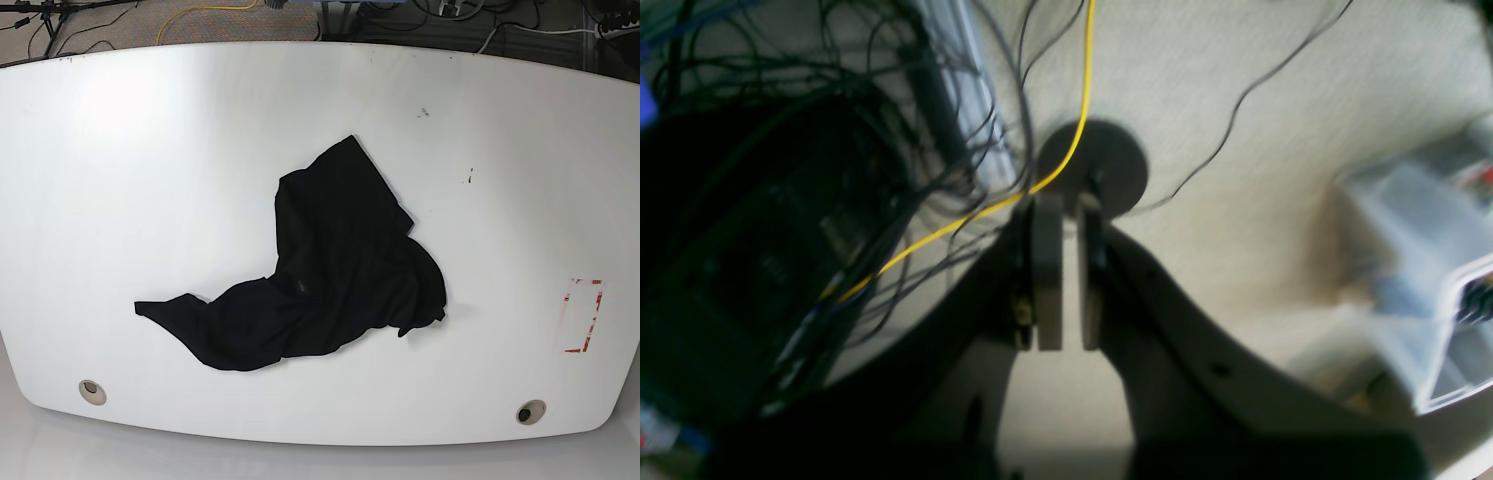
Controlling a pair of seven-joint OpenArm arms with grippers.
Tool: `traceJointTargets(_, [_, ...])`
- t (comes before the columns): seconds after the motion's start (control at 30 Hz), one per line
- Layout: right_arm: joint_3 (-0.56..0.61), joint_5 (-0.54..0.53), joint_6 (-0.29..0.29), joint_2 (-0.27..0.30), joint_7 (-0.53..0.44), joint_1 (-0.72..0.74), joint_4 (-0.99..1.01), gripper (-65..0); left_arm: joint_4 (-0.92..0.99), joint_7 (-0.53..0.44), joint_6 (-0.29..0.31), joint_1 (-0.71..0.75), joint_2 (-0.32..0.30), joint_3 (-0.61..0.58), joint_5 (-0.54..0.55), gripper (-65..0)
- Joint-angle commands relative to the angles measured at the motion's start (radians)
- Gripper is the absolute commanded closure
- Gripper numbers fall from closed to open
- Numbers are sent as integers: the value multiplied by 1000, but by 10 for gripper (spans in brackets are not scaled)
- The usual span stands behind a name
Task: Fold the T-shirt properly
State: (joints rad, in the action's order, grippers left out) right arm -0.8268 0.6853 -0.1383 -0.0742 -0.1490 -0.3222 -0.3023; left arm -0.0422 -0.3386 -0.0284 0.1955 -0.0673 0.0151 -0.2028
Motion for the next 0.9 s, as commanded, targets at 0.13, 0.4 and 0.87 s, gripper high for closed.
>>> traceJointTargets(0.13, [-1, 1, -3, 6, -23, 18, 19, -34, -6, -18, -8, -1, -1, 2, -4, -379])
traceJointTargets(0.4, [-1, -1, -4, 8, -33, 29, 30, -34, -18, -19, -11, 1, 1, 4, -7, -379])
traceJointTargets(0.87, [-7, 0, -19, 2, -8, -3, -43, -34, -143, -14, -8, 71, 3, 6, 5, -383])
